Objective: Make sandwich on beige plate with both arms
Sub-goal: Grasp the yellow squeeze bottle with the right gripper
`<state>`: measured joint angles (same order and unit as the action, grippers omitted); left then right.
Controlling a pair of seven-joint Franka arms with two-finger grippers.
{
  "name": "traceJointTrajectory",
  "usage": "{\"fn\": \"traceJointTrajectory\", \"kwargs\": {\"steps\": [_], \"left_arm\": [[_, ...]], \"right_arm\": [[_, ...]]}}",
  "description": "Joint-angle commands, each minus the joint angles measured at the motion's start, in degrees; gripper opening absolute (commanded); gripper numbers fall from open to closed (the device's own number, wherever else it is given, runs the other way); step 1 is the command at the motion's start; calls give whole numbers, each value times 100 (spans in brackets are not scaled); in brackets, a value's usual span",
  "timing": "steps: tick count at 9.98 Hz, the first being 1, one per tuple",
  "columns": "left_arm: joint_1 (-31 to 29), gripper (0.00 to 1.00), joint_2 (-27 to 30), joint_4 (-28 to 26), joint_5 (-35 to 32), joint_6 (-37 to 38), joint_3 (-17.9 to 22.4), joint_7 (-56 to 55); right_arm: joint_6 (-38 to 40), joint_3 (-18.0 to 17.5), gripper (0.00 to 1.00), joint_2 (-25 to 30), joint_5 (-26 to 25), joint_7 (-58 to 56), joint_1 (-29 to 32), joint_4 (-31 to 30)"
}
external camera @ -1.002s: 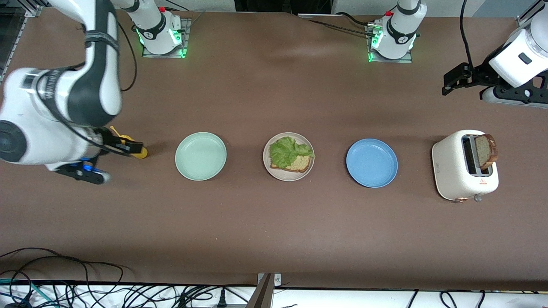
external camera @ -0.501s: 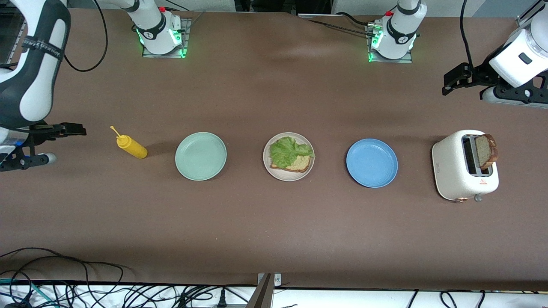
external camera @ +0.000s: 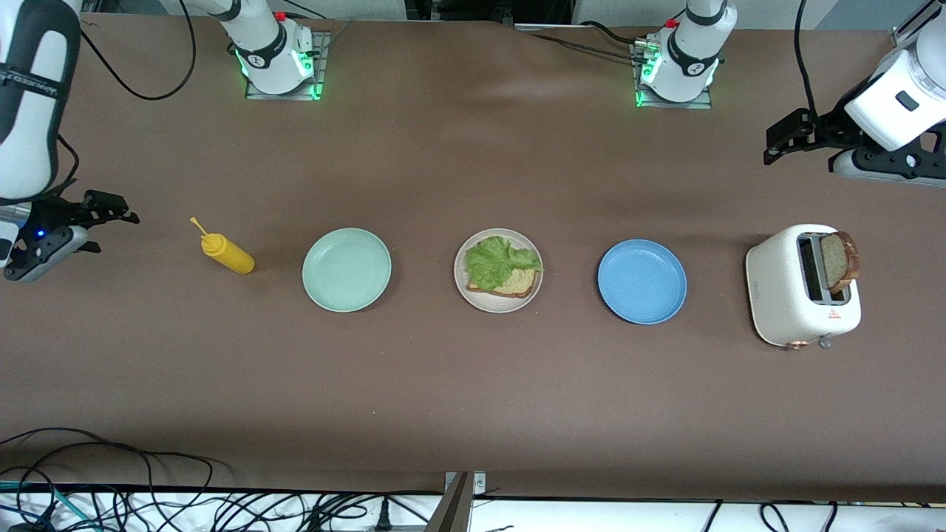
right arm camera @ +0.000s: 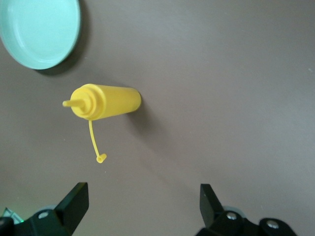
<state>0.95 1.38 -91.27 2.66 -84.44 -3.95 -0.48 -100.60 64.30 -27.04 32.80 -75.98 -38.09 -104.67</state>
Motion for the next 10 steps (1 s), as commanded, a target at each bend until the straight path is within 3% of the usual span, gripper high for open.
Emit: {"fn": "traceJointTrajectory", "kwargs": {"steps": [1,4,7,10], "left_arm": [[-25,100,29,57,-29,51,-18,13],[-25,100,29,57,-29,51,-18,13],[-25,100,29,57,-29,51,-18,21],[-25,100,28,57,-29,51,-18,21]], "right_arm": [[-135,-31,100,199,716,-1484,310,-605],[-126,-66,100,15,1463,-2621,723,-1080],[-65,-145,100,-537,2693,-4253,987,-1494],[190,-889,100,-899,3310,-5231,1828,-1495]]}}
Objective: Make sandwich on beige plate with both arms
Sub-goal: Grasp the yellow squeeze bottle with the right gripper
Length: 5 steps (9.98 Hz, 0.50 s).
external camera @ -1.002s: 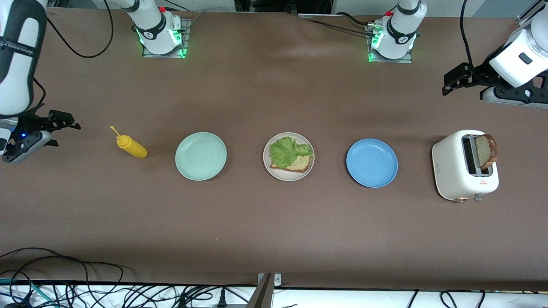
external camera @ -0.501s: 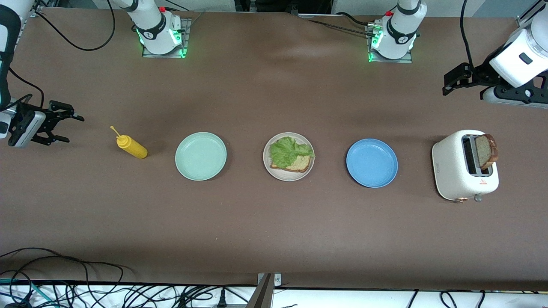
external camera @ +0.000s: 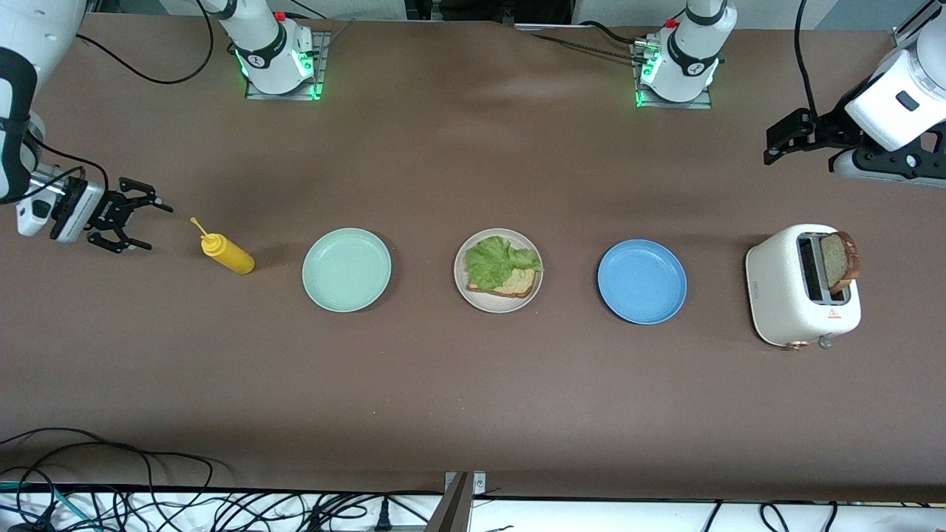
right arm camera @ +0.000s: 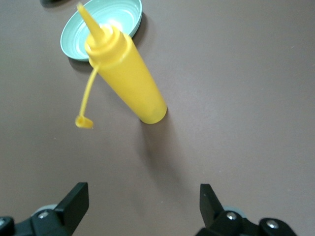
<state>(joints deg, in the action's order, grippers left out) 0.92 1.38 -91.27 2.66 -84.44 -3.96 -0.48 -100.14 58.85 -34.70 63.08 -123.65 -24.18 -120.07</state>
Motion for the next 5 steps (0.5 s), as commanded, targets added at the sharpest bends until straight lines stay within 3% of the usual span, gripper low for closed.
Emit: {"fn": "traceJointTrajectory", "kwargs": {"steps": [1,3,5], "left_arm": [[-22,100,20,57,-29,50,-17,21],[-22,100,20,57,-29,50,-17,21],[-22,100,20,57,-29,50,-17,21]], "right_arm": [[144,-730,100,-186,406,-693,789,62],[144,-1347,100,-248,582,-1115,1291,132],[214,-1586,100,-265,749,-1353,1443,167]]}}
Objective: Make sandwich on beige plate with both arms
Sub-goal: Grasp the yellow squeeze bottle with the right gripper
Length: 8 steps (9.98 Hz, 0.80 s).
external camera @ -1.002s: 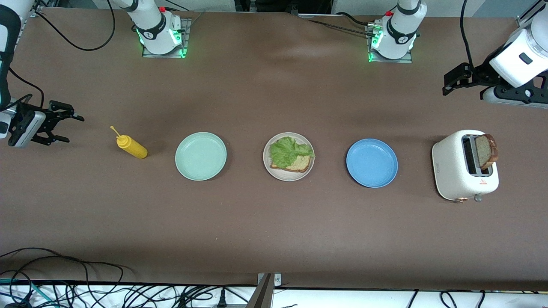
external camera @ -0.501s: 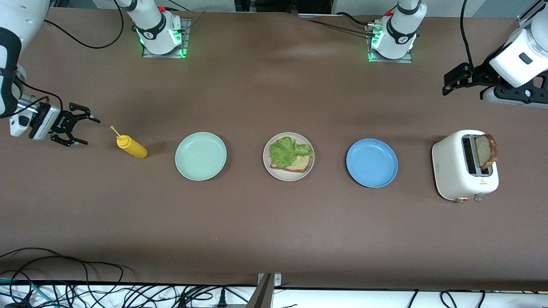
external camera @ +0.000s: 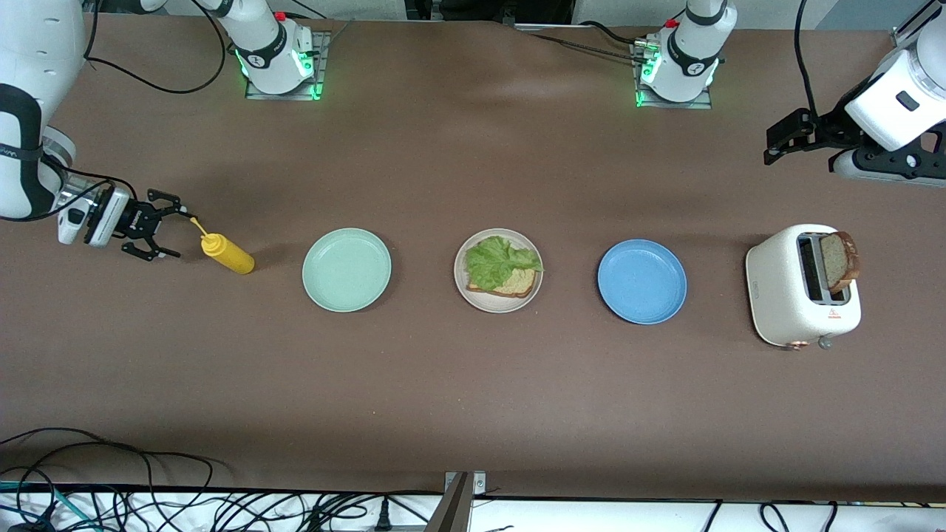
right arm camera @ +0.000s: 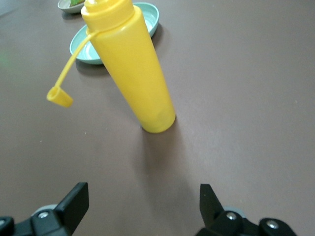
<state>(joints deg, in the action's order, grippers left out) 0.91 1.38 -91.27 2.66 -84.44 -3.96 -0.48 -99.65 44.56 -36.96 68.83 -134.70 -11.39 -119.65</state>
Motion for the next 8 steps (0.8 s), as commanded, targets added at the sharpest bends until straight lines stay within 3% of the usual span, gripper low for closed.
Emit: {"fn": "traceJointTrajectory", "kwargs": {"steps": [1,5,8], "left_arm": [[-20,100,20,57,-29,50,-17,30],[-20,100,20,57,-29,50,-17,30],[-20,100,20,57,-29,50,-17,30]], "right_arm": [[279,-159,100,-74,271,-371,164,178],[1270,-220,100,-801,1175,-1224,181,599],[1334,-368,100,-891,1343,-1444,190,636]]}}
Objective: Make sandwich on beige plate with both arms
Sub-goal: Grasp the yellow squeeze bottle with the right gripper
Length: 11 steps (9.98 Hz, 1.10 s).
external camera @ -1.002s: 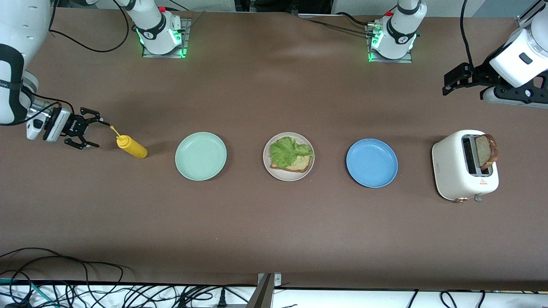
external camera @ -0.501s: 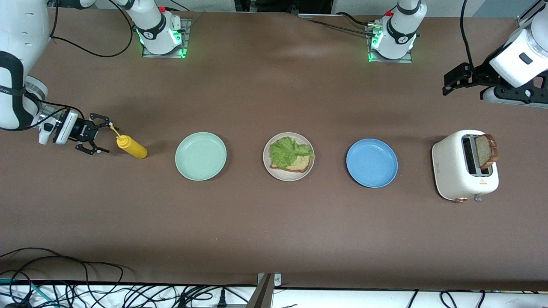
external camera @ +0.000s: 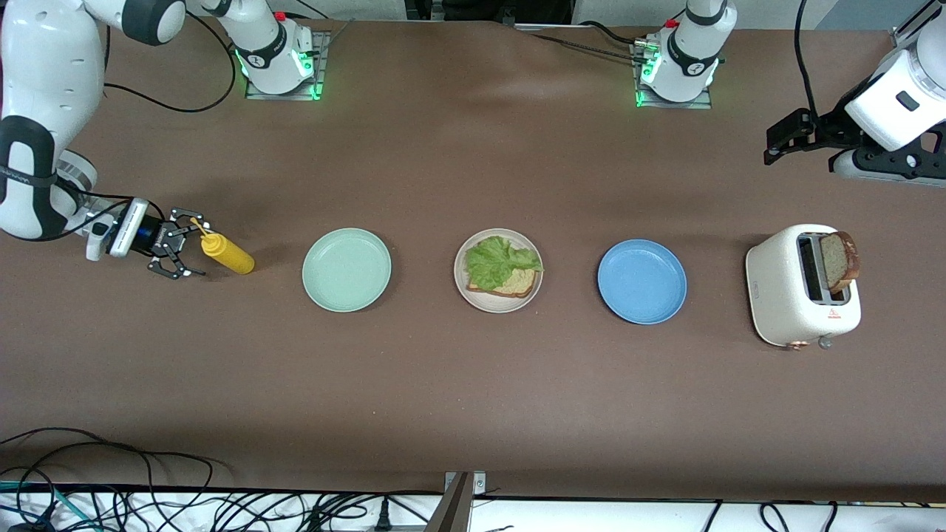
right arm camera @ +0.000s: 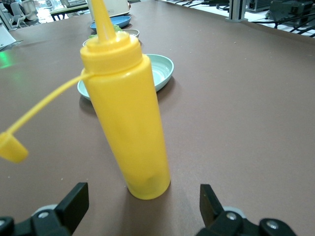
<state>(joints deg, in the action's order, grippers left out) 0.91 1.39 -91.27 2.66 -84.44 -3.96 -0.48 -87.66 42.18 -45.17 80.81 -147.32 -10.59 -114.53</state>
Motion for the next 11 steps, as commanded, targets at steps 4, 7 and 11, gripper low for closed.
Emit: {"fn": "traceJointTrajectory", "kwargs": {"steps": [4,7,11], "left_arm": [[-20,100,20,57,-29,50,-17,30],[-20,100,20,57,-29,50,-17,30],[-20,100,20,57,-29,50,-8,39]], "right_arm": [[170,-342,100,-184,418,-438,119,115],[240,-499,100,-317,637,-596,153,142],[162,-702,19,-334,779,-605,145,150]]}}
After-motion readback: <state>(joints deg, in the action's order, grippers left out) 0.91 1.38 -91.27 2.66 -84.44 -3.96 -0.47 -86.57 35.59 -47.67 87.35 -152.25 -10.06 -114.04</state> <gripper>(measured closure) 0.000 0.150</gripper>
